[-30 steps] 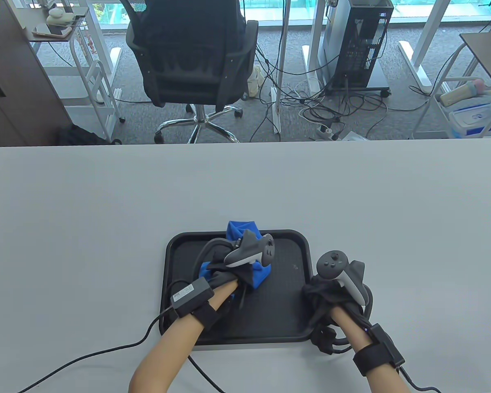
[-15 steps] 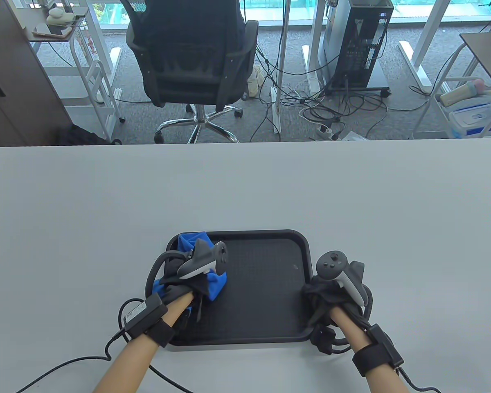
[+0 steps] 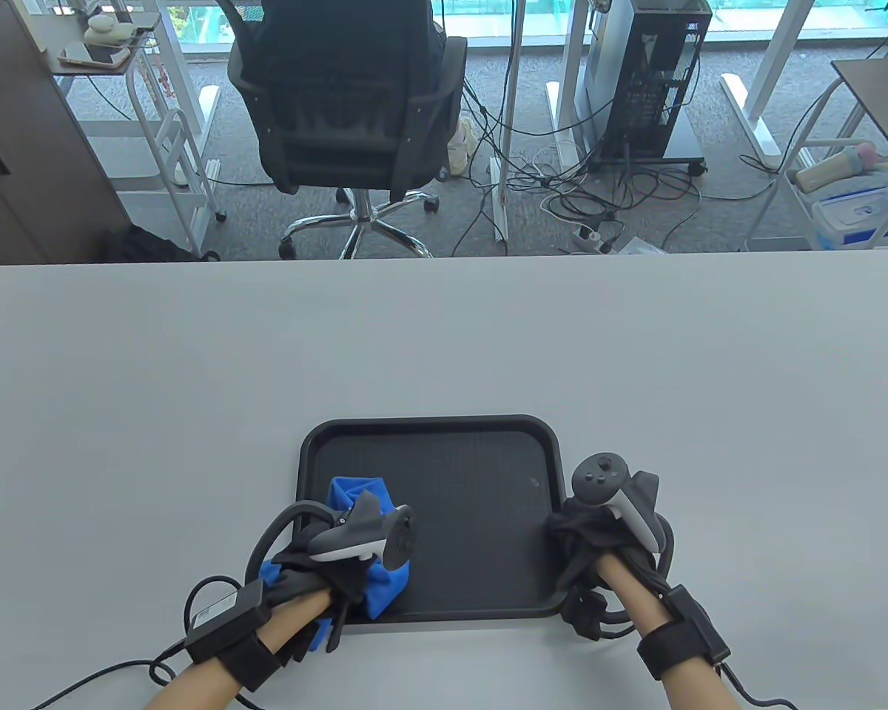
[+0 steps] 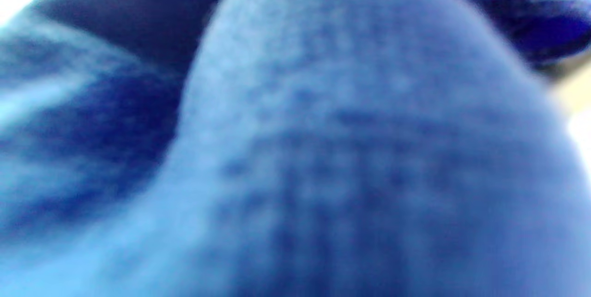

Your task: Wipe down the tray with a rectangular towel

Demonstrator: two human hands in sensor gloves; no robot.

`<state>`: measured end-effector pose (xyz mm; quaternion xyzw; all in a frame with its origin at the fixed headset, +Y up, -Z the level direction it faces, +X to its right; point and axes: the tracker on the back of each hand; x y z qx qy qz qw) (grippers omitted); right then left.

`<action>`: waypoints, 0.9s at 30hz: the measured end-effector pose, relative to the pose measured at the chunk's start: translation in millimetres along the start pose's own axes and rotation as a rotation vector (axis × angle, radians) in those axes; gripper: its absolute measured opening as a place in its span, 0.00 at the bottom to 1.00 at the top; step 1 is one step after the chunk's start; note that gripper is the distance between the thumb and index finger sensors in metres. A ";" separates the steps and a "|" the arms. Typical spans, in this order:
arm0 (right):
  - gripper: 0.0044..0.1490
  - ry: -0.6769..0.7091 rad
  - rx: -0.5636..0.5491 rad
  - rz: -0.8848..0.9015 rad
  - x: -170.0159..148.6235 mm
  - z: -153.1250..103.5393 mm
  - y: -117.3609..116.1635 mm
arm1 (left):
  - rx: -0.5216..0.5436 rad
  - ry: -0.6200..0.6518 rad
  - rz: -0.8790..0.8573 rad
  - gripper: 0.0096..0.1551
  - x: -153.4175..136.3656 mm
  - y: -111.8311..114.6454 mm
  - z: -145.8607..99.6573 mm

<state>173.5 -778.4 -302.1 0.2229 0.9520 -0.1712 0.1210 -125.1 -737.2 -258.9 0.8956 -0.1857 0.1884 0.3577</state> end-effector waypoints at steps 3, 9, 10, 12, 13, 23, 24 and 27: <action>0.29 0.002 -0.002 -0.003 0.0 0.1 -0.1 | 0.004 0.050 0.031 0.32 14.2 0.0 -4.6; 0.29 0.004 0.000 -0.002 0.0 0.3 -0.2 | 0.030 0.131 0.074 0.32 45.6 -7.0 -6.1; 0.29 0.004 -0.001 -0.003 -0.1 0.4 -0.2 | 0.035 0.138 0.084 0.32 50.4 -8.8 -5.6; 0.29 0.005 0.000 -0.002 -0.1 0.5 -0.2 | 0.046 0.156 0.110 0.33 63.5 -15.0 -3.1; 0.29 0.005 0.000 -0.003 -0.1 0.5 -0.2 | 0.049 0.161 0.116 0.33 67.6 -17.2 -2.0; 0.29 0.009 0.001 -0.003 -0.4 0.6 -0.6 | 0.135 0.185 0.193 0.33 125.1 -59.7 26.3; 0.29 0.009 0.002 -0.003 -0.4 0.6 -0.6 | 0.144 0.182 0.197 0.33 127.3 -62.9 29.0; 0.29 0.008 0.007 -0.002 -0.5 0.7 -0.7 | 0.172 0.161 0.177 0.32 131.1 -75.3 40.8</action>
Point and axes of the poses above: the tracker on the back of each hand, its own x axis roughly to the thumb side, its own z axis roughly from the wrist to the fingertips, y = z × x, and after that the axes turned 8 degrees about -x, right-handed
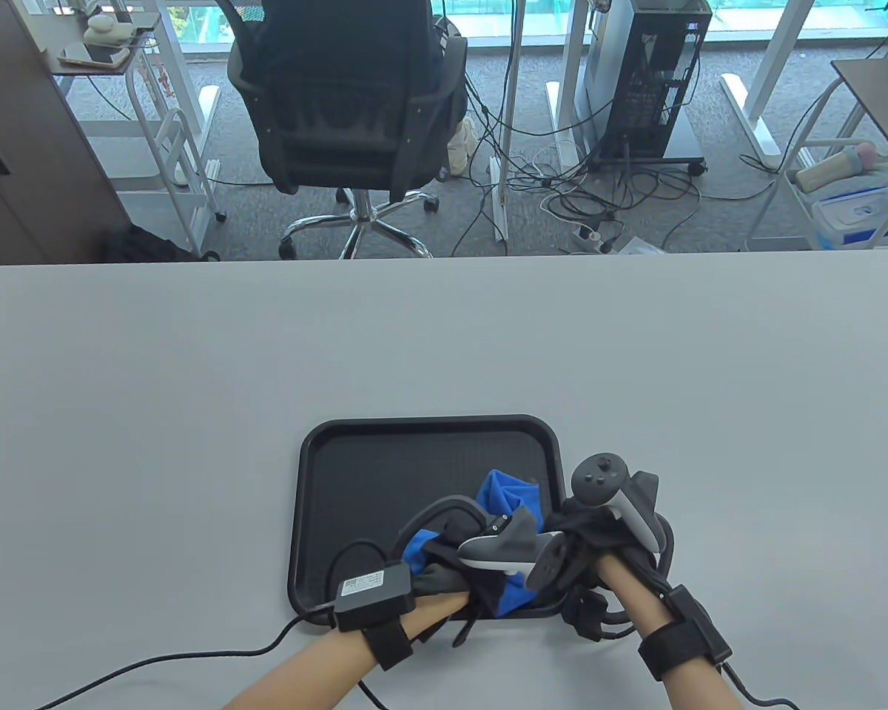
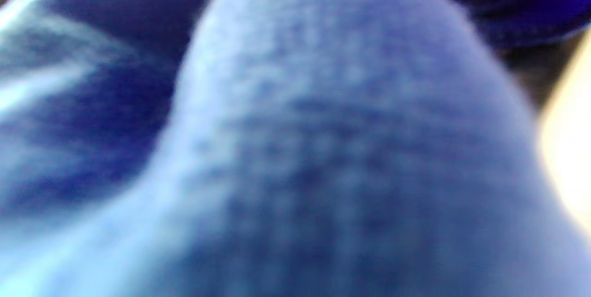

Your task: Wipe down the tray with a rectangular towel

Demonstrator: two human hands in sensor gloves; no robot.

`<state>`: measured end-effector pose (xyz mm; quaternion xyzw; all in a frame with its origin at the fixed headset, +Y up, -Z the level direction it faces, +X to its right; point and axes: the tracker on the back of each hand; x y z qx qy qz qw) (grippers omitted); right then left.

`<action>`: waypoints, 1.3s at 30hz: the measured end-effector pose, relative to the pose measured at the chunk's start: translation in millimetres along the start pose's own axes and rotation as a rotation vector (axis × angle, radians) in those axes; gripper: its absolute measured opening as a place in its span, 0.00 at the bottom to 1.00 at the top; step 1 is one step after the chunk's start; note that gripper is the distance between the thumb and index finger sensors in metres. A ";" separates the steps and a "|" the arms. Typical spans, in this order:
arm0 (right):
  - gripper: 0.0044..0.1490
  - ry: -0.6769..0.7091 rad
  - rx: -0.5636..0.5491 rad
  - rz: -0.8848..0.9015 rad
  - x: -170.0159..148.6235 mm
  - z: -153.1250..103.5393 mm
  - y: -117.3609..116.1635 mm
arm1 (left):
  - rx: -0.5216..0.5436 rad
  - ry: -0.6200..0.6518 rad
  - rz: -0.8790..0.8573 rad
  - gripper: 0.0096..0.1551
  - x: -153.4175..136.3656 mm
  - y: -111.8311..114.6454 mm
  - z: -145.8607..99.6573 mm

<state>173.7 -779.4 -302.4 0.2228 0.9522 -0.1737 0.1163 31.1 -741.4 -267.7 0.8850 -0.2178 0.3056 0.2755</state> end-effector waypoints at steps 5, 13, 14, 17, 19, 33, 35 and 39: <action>0.29 0.000 0.018 0.022 -1.9 1.2 0.4 | 0.044 -0.082 -0.078 0.32 -16.0 -9.2 21.0; 0.29 0.001 -0.002 -0.003 -0.6 0.2 -0.1 | 0.041 -0.323 -0.205 0.32 -73.1 -3.8 39.7; 0.29 -0.002 -0.003 -0.003 -0.5 0.1 -0.1 | 0.034 -0.346 -0.222 0.32 -81.5 -1.3 39.6; 0.29 -0.006 -0.008 -0.007 -0.2 -0.2 -0.1 | 0.016 -0.408 -0.266 0.32 -105.9 8.6 35.9; 0.29 -0.005 -0.009 -0.009 -0.1 0.0 -0.1 | 0.003 -0.441 -0.289 0.32 -120.5 16.1 31.6; 0.29 -0.004 0.002 0.005 -0.7 0.3 0.1 | -0.066 -0.550 -0.517 0.32 -185.0 64.9 -9.3; 0.29 -0.004 0.000 0.003 -0.7 0.6 0.1 | -0.060 -0.548 -0.506 0.32 -183.8 65.2 -9.3; 0.29 -0.002 0.004 0.007 -1.2 0.7 0.3 | -0.045 -0.528 -0.490 0.33 -182.3 62.1 -14.3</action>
Point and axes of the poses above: the tracker on the back of each hand, its own x axis roughly to the thumb side, its own z axis roughly from the wrist to the fingertips, y = z × x, and after that the axes turned 8 degrees about -x, right-handed
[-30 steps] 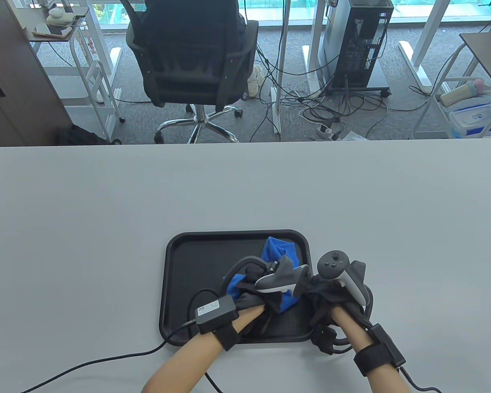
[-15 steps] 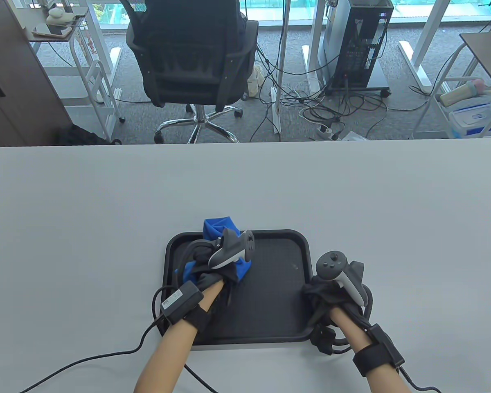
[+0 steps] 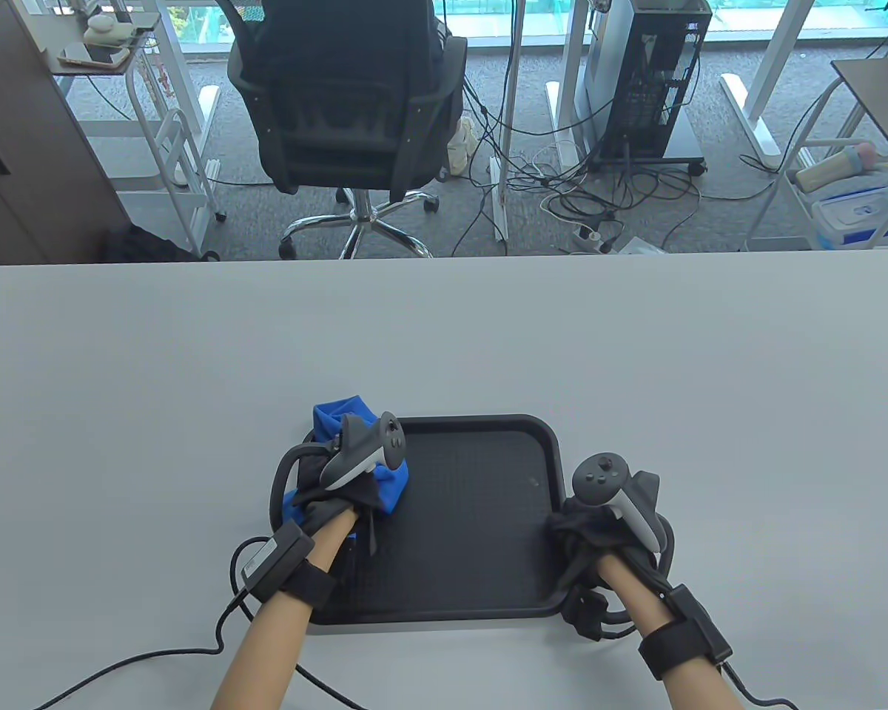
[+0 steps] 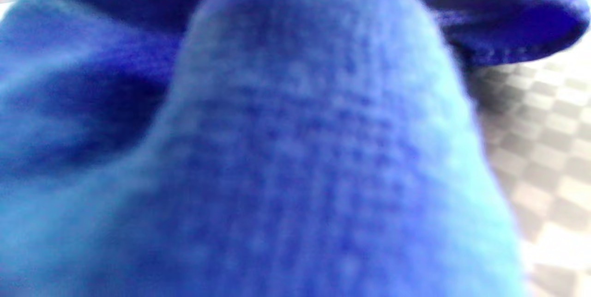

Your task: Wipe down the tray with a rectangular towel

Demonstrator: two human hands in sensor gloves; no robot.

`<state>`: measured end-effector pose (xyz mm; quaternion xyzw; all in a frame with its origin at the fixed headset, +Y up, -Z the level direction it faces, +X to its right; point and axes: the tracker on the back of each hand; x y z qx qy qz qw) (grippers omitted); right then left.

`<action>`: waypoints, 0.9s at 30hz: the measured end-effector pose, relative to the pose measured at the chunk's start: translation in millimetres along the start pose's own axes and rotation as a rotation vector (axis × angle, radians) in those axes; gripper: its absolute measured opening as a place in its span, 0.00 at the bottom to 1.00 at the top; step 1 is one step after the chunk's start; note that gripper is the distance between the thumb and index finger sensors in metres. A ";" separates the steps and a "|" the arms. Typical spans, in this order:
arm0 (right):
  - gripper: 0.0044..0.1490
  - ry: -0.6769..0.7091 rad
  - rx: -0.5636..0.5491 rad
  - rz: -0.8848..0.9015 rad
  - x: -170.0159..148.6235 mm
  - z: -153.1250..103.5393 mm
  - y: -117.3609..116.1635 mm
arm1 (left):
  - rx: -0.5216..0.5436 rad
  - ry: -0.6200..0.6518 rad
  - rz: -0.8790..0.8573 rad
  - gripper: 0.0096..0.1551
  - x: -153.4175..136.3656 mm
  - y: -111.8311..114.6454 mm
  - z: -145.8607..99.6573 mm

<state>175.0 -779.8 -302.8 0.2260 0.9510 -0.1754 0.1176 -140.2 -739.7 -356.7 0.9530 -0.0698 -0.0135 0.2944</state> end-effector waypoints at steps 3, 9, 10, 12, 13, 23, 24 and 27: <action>0.29 0.000 0.002 0.006 -0.3 0.0 0.1 | 0.017 0.027 -0.071 0.34 -10.1 -9.1 -11.7; 0.29 0.000 0.004 0.006 -0.4 0.1 0.2 | 0.106 0.015 -0.270 0.34 -63.6 -53.9 -52.4; 0.29 0.000 0.004 0.006 -0.4 0.1 0.2 | 0.130 0.008 -0.304 0.34 -72.6 -61.3 -57.0; 0.29 0.000 0.004 0.005 -0.5 0.1 0.3 | 0.208 -0.022 -0.395 0.34 -94.3 -78.7 -66.1; 0.29 0.000 0.005 0.006 -0.5 0.1 0.3 | 0.237 -0.035 -0.427 0.34 -101.4 -83.8 -68.4; 0.29 -0.001 0.006 0.008 -0.6 0.2 0.4 | 0.314 -0.382 -0.468 0.34 -155.7 -16.2 -31.5; 0.29 -0.001 0.006 0.008 -0.6 0.2 0.5 | 0.270 -0.391 -0.437 0.34 -156.5 -4.8 -28.2; 0.29 -0.002 0.007 0.006 -0.4 0.2 0.5 | 0.148 -0.394 -0.344 0.35 -155.7 28.0 -24.9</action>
Point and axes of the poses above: the tracker on the back of each hand, its own x axis roughly to the thumb side, its own z axis roughly from the wrist to the fingertips, y = z × x, and after that the axes turned 8 degrees about -x, right-handed
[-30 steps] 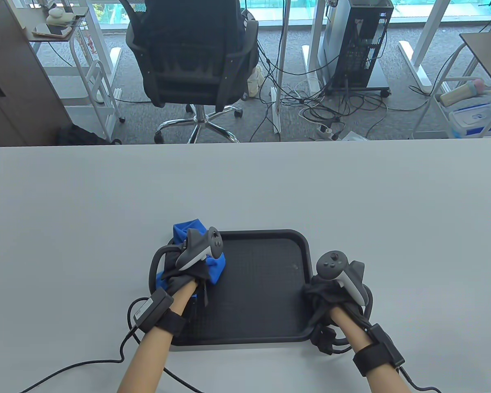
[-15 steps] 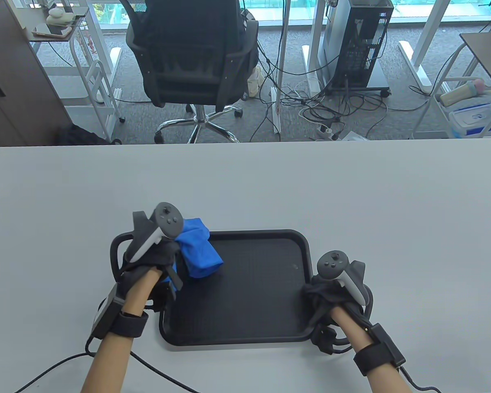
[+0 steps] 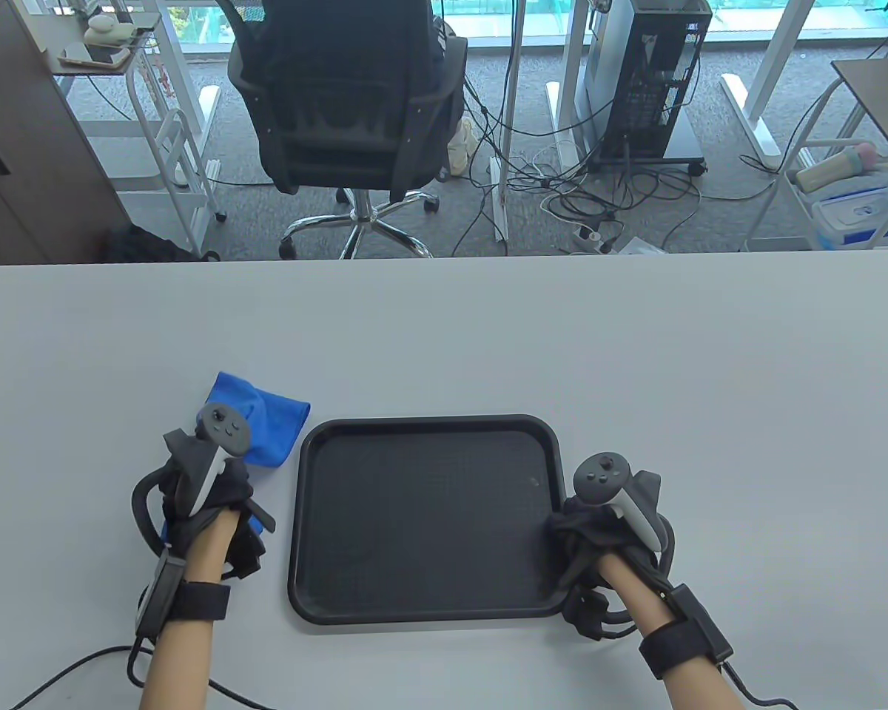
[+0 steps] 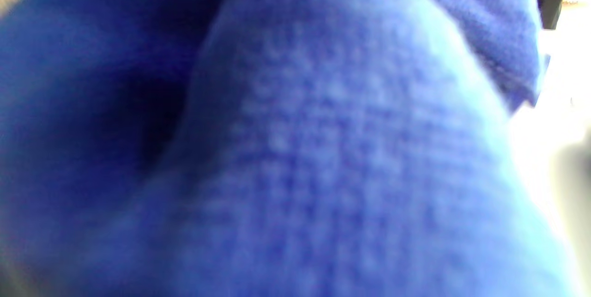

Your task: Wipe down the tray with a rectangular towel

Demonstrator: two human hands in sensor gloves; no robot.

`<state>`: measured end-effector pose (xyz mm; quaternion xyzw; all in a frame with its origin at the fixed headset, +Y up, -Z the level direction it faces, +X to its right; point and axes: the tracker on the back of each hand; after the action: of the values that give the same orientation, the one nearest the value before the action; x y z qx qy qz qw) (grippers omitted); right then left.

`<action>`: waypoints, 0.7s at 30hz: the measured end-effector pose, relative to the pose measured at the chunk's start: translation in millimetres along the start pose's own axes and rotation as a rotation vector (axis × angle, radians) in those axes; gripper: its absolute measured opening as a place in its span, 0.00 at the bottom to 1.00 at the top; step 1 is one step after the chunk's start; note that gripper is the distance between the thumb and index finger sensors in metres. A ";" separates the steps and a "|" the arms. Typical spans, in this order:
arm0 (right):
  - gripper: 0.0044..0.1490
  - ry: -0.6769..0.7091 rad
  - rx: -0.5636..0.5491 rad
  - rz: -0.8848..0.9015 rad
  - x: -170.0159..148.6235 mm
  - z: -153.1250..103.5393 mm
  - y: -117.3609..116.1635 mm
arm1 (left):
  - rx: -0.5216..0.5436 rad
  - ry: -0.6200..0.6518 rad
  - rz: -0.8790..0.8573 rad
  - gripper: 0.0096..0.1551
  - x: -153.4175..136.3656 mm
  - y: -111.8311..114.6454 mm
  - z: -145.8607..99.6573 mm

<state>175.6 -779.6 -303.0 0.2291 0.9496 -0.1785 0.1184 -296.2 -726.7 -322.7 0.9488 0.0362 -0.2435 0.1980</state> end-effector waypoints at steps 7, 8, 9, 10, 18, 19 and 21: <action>0.29 -0.001 -0.004 -0.004 0.4 -0.2 0.1 | -0.170 -0.008 0.065 0.38 -15.4 29.5 -6.8; 0.29 -0.001 -0.006 -0.006 0.6 -0.3 0.0 | -0.197 -0.009 0.064 0.39 -17.0 31.9 -6.8; 0.29 -0.001 -0.008 -0.009 0.8 -0.4 0.1 | -0.215 -0.009 0.063 0.40 -18.0 33.4 -6.8; 0.29 -0.002 -0.009 -0.011 0.9 -0.6 0.2 | -0.229 -0.011 0.065 0.41 -19.4 34.3 -7.5; 0.37 -0.007 -0.113 0.077 -1.6 -13.5 43.2 | -0.189 0.074 -0.162 0.45 -36.2 -2.5 -29.4; 0.38 0.017 -0.169 0.077 0.3 -18.0 52.1 | -0.164 0.099 -0.188 0.45 -35.8 -10.4 -34.0; 0.39 0.104 -0.302 0.088 10.0 -33.5 72.1 | -0.062 0.192 -0.260 0.45 -30.2 -29.6 -48.5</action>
<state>196.5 -702.6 -296.2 0.2591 0.9595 -0.0160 0.1097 -305.9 -679.6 -280.0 0.9485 0.1849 -0.1738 0.1896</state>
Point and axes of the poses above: the tracker on the back of each hand, its own x axis roughly to the thumb side, its own z axis roughly from the wrist to the fingertips, y = z × x, and after that the axes turned 8 degrees about -x, right-handed
